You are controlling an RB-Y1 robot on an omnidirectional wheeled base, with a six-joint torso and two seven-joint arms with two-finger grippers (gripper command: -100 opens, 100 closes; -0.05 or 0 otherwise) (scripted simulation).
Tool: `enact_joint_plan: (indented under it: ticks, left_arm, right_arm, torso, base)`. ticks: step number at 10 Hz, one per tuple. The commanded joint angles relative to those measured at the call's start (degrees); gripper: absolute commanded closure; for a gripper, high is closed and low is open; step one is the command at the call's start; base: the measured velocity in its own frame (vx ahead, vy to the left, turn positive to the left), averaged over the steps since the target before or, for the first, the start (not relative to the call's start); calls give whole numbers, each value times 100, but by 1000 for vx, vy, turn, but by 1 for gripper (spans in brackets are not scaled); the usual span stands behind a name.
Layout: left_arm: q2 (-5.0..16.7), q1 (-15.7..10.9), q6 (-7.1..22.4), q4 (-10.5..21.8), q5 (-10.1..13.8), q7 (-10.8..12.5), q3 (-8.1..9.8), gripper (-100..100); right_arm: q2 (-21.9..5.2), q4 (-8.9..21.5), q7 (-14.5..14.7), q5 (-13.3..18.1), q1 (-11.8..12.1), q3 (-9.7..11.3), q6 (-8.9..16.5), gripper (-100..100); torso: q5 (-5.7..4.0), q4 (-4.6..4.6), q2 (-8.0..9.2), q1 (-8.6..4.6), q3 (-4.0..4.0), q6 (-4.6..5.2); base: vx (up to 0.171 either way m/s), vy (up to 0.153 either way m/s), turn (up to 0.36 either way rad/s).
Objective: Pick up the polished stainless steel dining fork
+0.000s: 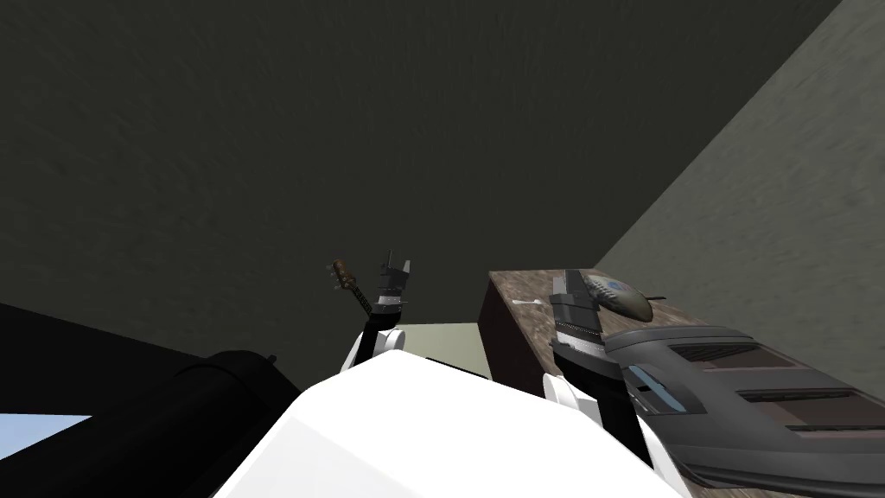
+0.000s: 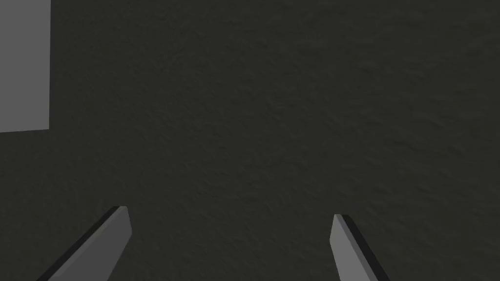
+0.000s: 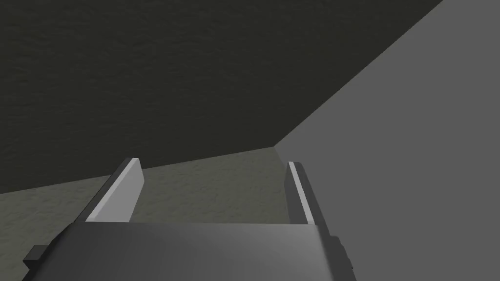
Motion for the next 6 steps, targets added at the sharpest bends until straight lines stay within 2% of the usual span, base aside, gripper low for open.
enact_joint_plan:
  ticks: [1,4,5,6]
  left_arm:
    - [0,0,0,0,0,0,0,0]
    - [0,0,0,0,0,0,0,0]
    - [0,0,0,0,0,0,0,0]
    - [0,0,0,0,0,0,0,0]
  right_arm:
    - [-196,23,8,-10,9,-52,7,-100]
    - [-726,128,45,-30,45,-234,27,-100]
    - [-770,128,45,-30,45,-234,27,-100]
    - [-1001,184,65,-33,61,-313,34,-100]
  torso:
    - [0,0,0,0,0,0]
    - [-1,1,7,-6,4,0]
    - [-2,2,8,-7,5,0]
    - [-1,2,6,-5,4,0]
  base:
    - [-6,-1,23]
    - [-18,-7,42]
    - [-14,-8,13]
    - [-14,-5,32]
